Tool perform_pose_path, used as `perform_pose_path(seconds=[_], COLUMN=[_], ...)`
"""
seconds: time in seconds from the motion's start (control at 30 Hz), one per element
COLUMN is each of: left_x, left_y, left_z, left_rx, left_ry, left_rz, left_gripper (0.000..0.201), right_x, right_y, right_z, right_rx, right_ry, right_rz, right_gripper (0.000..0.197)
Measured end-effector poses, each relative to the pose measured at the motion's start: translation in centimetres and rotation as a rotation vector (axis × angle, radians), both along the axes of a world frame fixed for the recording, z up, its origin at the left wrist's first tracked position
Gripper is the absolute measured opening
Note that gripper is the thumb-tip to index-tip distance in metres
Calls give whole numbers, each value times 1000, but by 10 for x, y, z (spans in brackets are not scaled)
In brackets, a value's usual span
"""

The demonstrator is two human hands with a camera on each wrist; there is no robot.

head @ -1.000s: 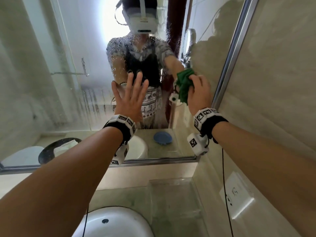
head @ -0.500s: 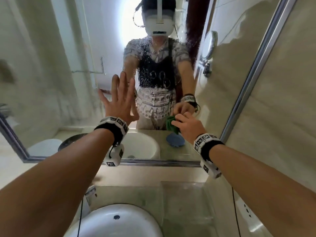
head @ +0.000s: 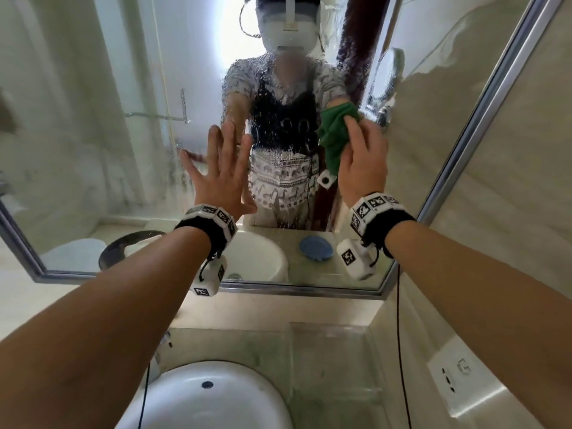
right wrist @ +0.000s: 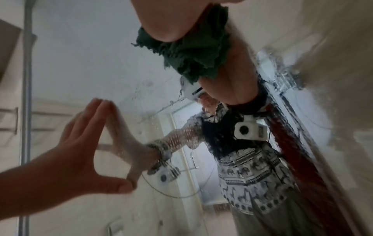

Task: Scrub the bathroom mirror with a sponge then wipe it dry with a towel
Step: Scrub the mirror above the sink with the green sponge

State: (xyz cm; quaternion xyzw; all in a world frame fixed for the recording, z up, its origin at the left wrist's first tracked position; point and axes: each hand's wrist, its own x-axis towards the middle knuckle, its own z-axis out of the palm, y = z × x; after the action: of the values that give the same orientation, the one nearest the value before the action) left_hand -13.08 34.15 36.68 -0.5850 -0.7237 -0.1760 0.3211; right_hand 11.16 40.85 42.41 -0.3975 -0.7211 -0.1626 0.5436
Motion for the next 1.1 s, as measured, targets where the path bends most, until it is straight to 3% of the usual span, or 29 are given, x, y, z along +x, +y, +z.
perform_pose_path(seconds=[0.13, 0.37, 0.43, 0.5, 0.63, 0.8, 0.9, 1.0, 1.1], left_x=[0, 0, 0, 0, -2, -14, -30, -53, -74], left_y=[1, -2, -2, -2, -4, -15, -24, -29, -31], left_z=[-2, -3, -4, -4, -4, 1, 10, 12, 8], left_rx=[-8, -20, -22, -15, -32, 24, 20, 59, 33], left_ry=[-11, 10, 18, 33, 51, 49, 41, -85, -146], left_rz=[-7, 8, 10, 16, 27, -76, -92, -39, -31], left_gripper=[154, 150, 149, 149, 147, 110, 110, 119, 131], right_x=[-3, 8, 12, 11, 5, -22, -41, -57, -63], right_y=[-4, 2, 3, 1, -3, -6, -10, -14, -14], right_z=[-23, -93, -100, -93, -52, 3, 18, 9, -13], right_rx=[38, -50, -48, -48, -160, 30, 8, 11, 29], right_ry=[-273, -942, -1002, -963, -700, -227, -59, -115, -338], right_rz=[47, 149, 148, 124, 94, 37, 12, 26, 39], right_gripper=[46, 49, 53, 54, 56, 46, 48, 49, 48])
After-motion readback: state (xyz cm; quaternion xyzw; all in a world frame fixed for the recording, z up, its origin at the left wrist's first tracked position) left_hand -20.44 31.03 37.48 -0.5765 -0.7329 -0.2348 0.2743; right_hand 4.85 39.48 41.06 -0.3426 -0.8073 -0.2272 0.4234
